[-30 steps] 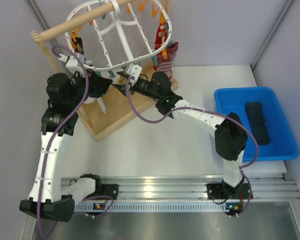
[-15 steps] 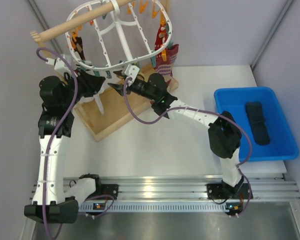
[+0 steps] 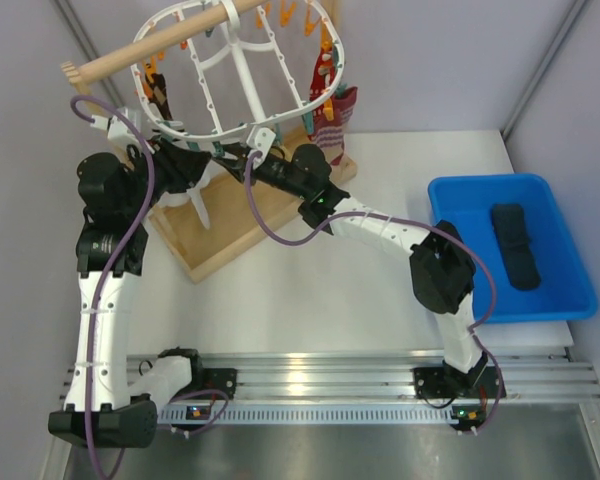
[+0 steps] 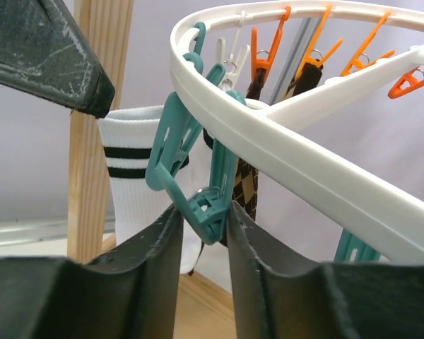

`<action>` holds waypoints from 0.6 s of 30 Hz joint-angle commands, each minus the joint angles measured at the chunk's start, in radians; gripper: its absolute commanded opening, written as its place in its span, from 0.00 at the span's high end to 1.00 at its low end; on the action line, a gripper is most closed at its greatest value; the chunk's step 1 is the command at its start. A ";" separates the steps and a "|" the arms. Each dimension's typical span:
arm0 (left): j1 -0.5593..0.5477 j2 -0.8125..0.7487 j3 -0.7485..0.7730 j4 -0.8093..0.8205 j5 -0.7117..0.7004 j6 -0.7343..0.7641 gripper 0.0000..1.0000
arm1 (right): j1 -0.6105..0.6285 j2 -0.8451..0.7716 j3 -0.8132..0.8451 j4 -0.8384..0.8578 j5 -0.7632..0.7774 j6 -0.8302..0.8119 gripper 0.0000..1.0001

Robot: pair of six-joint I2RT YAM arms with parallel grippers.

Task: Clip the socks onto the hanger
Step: Open the clamp at the hanger.

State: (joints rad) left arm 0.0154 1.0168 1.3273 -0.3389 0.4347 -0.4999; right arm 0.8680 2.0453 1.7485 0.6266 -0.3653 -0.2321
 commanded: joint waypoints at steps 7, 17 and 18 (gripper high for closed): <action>0.004 -0.012 0.000 0.083 0.033 0.150 0.53 | -0.010 -0.048 0.029 0.024 -0.093 0.109 1.00; 0.006 0.019 -0.008 0.103 0.136 0.184 0.44 | -0.069 -0.119 0.029 -0.114 -0.288 0.433 1.00; 0.005 0.023 -0.011 0.115 0.148 0.175 0.43 | -0.073 -0.123 0.029 -0.120 -0.300 0.454 1.00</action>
State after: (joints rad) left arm 0.0154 1.0332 1.3235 -0.3103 0.5262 -0.3359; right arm 0.8116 2.0022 1.7485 0.5362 -0.5606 0.0853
